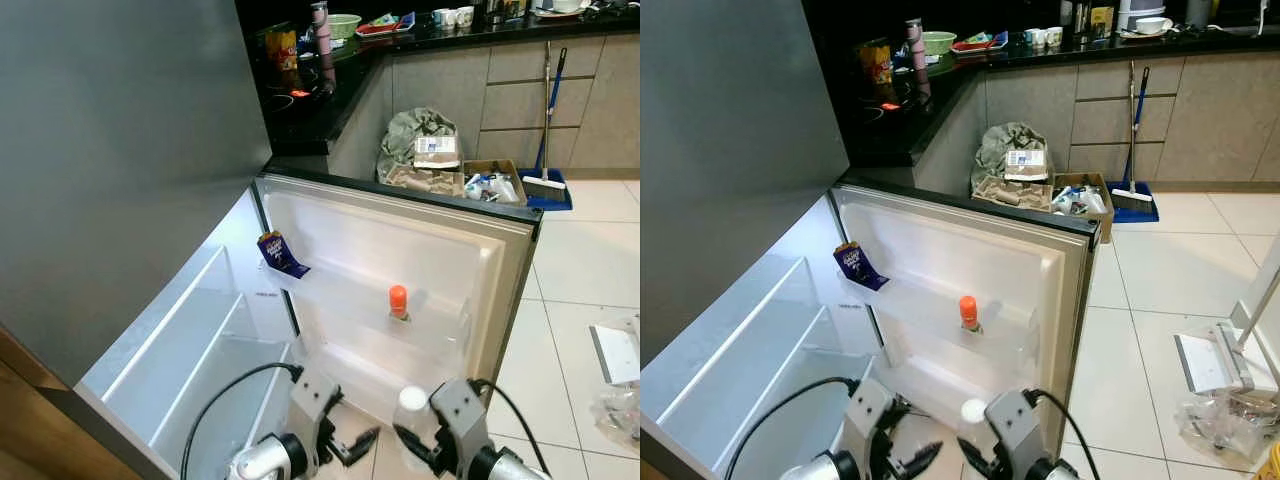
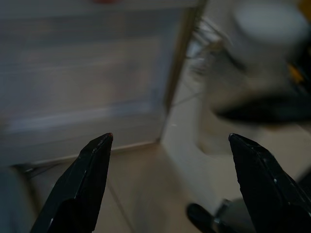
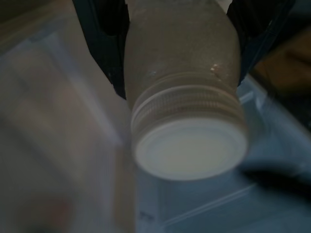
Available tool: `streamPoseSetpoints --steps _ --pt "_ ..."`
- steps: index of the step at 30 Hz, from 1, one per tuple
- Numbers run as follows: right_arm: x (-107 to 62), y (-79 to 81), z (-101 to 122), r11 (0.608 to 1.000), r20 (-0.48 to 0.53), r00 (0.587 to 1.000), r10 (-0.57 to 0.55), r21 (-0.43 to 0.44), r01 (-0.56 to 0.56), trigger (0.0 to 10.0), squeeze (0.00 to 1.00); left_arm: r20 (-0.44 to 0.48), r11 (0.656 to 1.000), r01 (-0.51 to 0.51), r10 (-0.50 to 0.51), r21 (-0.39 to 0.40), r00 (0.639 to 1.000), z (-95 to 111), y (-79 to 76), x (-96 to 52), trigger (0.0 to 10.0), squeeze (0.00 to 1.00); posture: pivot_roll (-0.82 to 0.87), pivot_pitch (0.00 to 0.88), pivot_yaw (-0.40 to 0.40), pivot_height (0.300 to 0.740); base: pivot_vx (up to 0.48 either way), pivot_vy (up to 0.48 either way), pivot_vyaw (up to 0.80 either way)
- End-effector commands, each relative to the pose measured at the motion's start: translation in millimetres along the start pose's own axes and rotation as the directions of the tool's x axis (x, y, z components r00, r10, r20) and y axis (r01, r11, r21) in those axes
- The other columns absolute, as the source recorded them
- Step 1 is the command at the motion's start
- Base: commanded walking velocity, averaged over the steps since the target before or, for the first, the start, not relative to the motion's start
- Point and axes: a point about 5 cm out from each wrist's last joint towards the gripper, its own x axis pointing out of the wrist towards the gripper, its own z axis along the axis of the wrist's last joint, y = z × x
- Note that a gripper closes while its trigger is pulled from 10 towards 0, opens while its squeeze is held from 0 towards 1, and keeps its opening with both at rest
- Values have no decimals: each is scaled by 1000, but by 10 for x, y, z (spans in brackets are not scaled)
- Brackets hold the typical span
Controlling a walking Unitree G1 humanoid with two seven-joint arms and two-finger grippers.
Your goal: Restocking fridge
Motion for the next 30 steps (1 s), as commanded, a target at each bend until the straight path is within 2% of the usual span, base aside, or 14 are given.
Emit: streamPoseSetpoints --steps 1,2,3,6,8,9,15,17,24,28,29,30 --pt "57 15 147 1000 66 998 23 11 -23 10000 0 -10 999 41 -40 20 999 -14 -22 -41 10000 208 -148 86 94 740 0 0 0" --pt "60 17 155 999 67 997 29 14 -30 10000 0 -11 998 61 -61 22 998 -16 -44 -37 10000 208 -148 86 94 740 0 0 0" --pt "61 39 155 998 58 997 57 -2 -57 10000 0 -21 996 83 -82 36 996 -22 -68 -33 10000 0 -148 86 94 740 0 0 0" --pt "48 128 119 983 -5 988 153 -105 -153 10000 0 -21 994 93 -92 57 996 -2 -76 -30 10000 0 -152 87 93 740 0 0 0" --pt "39 177 47 955 -79 978 195 -212 -208 10000 0 32 995 82 -84 48 996 108 -46 -11 10000 0 -150 88 91 740 0 0 0" --pt "41 191 33 948 -91 975 205 -228 -221 10000 0 47 996 78 -80 48 996 146 -35 -5 10000 0 -148 86 90 740 0 0 0" --pt "63 227 19 943 -108 970 218 -234 -238 10000 0 72 990 138 -140 21 988 248 -61 13 10000 0 -147 85 89 740 0 0 0" --pt "78 258 1 927 -131 963 237 -265 -264 10000 0 52 980 195 -198 46 979 280 -115 39 10000 0 -146 86 92 740 0 0 0" --pt "61 246 -106 907 -211 950 232 -307 -290 10000 0 50 969 232 -237 84 970 386 -132 73 10000 0 -146 87 92 740 0 0 0" --pt "-22 135 -267 915 -288 945 155 -318 -247 10000 0 -3 971 186 -188 153 982 340 -39 23 10000 0 -144 88 91 740 0 0 0" --pt "-95 27 -322 947 -281 957 66 -284 -149 10000 0 -68 980 89 -78 178 995 191 105 -62 10000 0 -139 94 87 740 0 0 0" --pt "-95 27 -322 947 -281 957 66 -284 -149 10000 0 -68 980 89 -78 178 995 191 105 -62 10000 0 -139 94 87 740 0 0 0"
